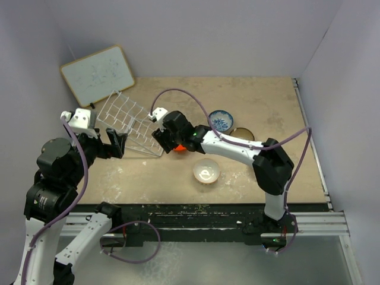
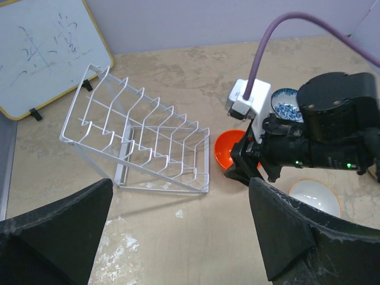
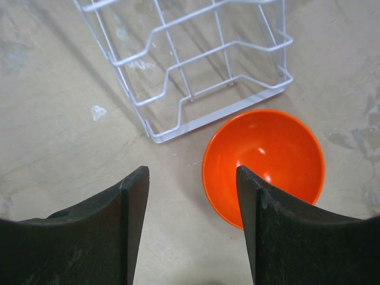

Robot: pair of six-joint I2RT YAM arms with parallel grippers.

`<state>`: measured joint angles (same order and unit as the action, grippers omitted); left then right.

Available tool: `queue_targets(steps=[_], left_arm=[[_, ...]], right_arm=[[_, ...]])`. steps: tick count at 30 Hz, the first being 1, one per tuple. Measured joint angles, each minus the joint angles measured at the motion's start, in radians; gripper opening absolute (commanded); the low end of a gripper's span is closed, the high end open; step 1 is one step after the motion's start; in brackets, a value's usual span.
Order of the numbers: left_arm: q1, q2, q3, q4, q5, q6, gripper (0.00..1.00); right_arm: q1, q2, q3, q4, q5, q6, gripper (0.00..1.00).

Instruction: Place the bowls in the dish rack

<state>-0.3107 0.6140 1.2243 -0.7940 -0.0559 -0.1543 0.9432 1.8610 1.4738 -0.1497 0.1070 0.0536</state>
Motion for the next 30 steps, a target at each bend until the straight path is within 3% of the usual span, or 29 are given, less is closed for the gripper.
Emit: queue_targets(steps=[7, 11, 24, 27, 30], left_arm=[[0.000, -0.006, 0.000, -0.001, -0.001, 0.000, 0.99], [0.000, -0.011, 0.000, -0.001, -0.001, 0.000, 0.99], [0.000, -0.011, 0.000, -0.001, -0.002, 0.001, 0.99], [0.000, -0.011, 0.000, -0.002, -0.002, 0.001, 0.99], [0.000, -0.012, 0.000, -0.002, -0.002, 0.001, 0.99]], right_arm=[[-0.024, 0.116, 0.000, -0.028, 0.010, 0.015, 0.57], [-0.028, 0.152, 0.000, -0.034, 0.015, 0.024, 0.44], [-0.027, 0.170, 0.001, -0.032, 0.071, 0.053, 0.38], [-0.027, 0.180, 0.001, -0.032, 0.085, 0.058, 0.29], [-0.027, 0.182, 0.001, -0.036, 0.090, 0.060, 0.14]])
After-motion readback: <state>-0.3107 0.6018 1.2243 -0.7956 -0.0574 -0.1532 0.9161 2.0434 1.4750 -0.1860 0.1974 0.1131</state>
